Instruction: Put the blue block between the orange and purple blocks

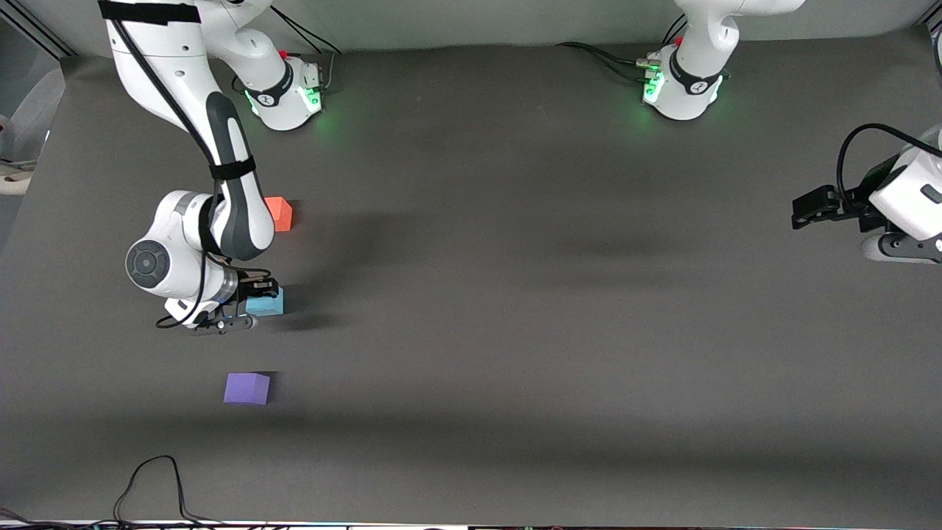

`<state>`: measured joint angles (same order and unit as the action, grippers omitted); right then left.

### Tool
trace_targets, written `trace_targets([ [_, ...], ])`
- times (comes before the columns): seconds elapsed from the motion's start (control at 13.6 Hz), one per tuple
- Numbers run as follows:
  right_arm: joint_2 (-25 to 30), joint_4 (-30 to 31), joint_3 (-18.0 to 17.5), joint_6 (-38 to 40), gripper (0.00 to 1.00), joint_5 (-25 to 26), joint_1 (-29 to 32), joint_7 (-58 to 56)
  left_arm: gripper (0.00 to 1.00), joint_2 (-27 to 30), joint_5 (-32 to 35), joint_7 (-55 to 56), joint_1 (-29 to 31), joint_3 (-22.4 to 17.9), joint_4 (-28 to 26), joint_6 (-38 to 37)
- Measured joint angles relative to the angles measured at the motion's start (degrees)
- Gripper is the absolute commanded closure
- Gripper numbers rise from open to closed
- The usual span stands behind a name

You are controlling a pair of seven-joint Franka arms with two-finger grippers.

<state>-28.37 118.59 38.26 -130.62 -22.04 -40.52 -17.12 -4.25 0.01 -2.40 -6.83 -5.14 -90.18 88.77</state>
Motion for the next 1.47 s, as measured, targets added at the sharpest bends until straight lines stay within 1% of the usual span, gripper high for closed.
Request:
trace_targets([
  [0.07, -0.11, 0.31, -0.02, -0.29, 0.31, -0.09, 0.00, -0.06, 0.00, -0.06, 0.00, 0.00, 0.01, 0.00, 0.00, 0.01],
  [0.15, -0.20, 0.56, -0.05, -0.65, 0.02, -0.16, 0.00, -0.09, 0.00, -0.10, 0.01, 0.00, 0.01, -0.01, 0.00, 0.02],
  [0.22, -0.28, 0.68, -0.09, -0.88, 0.00, -0.33, 0.00, -0.09, 0.00, -0.14, 0.01, 0.00, 0.01, -0.01, 0.00, 0.03],
  [0.59, -0.05, 0.43, -0.20, -0.89, 0.00, -1.76, -0.07, -0.19, 0.00, -0.17, 0.01, 0.00, 0.01, 0.00, 0.00, 0.26],
  [0.74, 1.62, -0.54, 0.01, 0.42, 0.00, -1.89, -0.19, -0.19, 0.00, -0.18, 0.02, 0.00, 0.01, 0.00, 0.01, 0.29],
  [0.81, 3.07, -1.64, 0.81, 2.58, 0.00, -1.89, -0.33, -0.19, 0.00, -0.19, 0.02, 0.00, 0.01, 0.00, 0.02, 0.30],
  [0.96, 6.73, -5.24, 3.32, 8.71, 0.00, -1.89, -0.39, -0.33, 0.00, -0.22, 0.03, 0.00, 0.01, -0.01, 0.02, 0.35],
  [1.18, 11.69, -13.38, 6.69, 19.80, 0.00, -1.88, -0.36, -0.42, 0.00, -0.27, 0.03, 0.00, 0.01, -0.01, 0.02, 0.38],
  [1.33, 13.21, -19.26, 7.86, 26.23, 0.00, -1.70, -0.38, -0.40, 0.00, -0.32, 0.04, 0.00, 0.01, 0.00, 0.02, 0.38],
  [1.47, 14.16, -24.02, 7.95, 30.21, 0.00, -0.73, -0.66, 1.67, 0.00, -0.33, 0.04, 0.00, 0.01, 0.00, 0.03, 0.40],
])
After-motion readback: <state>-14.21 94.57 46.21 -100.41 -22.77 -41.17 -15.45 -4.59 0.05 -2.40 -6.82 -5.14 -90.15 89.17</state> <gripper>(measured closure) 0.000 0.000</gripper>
